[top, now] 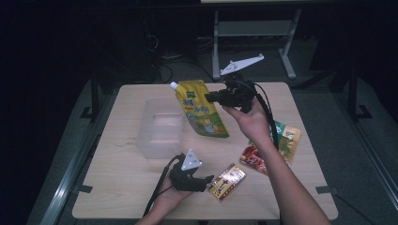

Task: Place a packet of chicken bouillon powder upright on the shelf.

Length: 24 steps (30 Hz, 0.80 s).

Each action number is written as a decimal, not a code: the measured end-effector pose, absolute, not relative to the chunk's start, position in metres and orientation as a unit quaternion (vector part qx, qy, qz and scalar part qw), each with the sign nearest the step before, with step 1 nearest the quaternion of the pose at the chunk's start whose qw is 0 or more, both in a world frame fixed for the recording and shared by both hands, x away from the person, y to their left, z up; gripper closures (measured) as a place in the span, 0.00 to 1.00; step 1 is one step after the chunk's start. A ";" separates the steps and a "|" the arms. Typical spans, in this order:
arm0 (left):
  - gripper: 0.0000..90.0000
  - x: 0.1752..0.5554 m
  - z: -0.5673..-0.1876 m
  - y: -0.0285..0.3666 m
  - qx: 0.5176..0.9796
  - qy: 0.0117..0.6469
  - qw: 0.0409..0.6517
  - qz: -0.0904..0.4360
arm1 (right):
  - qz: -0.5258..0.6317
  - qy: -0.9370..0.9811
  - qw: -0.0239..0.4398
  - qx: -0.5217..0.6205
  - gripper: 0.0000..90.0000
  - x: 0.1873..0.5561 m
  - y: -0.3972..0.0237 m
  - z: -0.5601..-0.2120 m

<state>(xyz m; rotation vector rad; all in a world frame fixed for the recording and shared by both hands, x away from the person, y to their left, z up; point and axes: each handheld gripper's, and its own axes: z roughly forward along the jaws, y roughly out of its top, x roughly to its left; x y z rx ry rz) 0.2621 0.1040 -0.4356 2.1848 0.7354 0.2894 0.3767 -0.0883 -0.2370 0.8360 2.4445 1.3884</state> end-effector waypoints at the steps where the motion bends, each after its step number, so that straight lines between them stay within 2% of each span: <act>1: 0.35 0.262 -0.436 0.104 0.863 0.290 0.398 0.114 | 0.472 0.830 0.105 0.279 1.00 0.376 -0.085 -0.234; 11: 0.34 0.260 -0.436 0.105 0.860 0.287 0.406 0.113 | 0.480 0.835 0.091 0.253 1.00 0.384 -0.047 -0.226; 24: 0.33 0.261 -0.438 0.109 0.856 0.291 0.412 0.112 | 0.481 0.838 0.067 0.250 1.00 0.408 0.011 -0.253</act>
